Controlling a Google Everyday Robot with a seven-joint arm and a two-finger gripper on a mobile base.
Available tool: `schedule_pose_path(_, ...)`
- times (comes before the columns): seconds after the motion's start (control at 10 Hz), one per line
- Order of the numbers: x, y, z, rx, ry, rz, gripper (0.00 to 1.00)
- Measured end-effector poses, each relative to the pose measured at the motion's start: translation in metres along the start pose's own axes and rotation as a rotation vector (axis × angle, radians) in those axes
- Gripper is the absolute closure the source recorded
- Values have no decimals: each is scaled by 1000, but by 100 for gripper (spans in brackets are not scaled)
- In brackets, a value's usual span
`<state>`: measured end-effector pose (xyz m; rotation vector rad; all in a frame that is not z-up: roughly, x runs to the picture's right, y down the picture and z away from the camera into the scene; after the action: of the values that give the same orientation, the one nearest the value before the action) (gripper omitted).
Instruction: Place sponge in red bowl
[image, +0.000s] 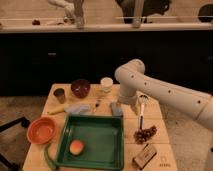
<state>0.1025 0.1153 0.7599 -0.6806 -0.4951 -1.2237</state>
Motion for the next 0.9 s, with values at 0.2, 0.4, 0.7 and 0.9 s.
schedule_pose_path(0.2, 0, -13, 8, -24, -21, -68, 20)
schedule_pose_path(0.4, 1, -13, 9, -27, -22, -72, 20)
schedule_pose_path(0.7, 1, -14, 9, -27, -22, -73, 20)
schedule_pose_path(0.9, 1, -13, 10, -19, -18, -76, 20)
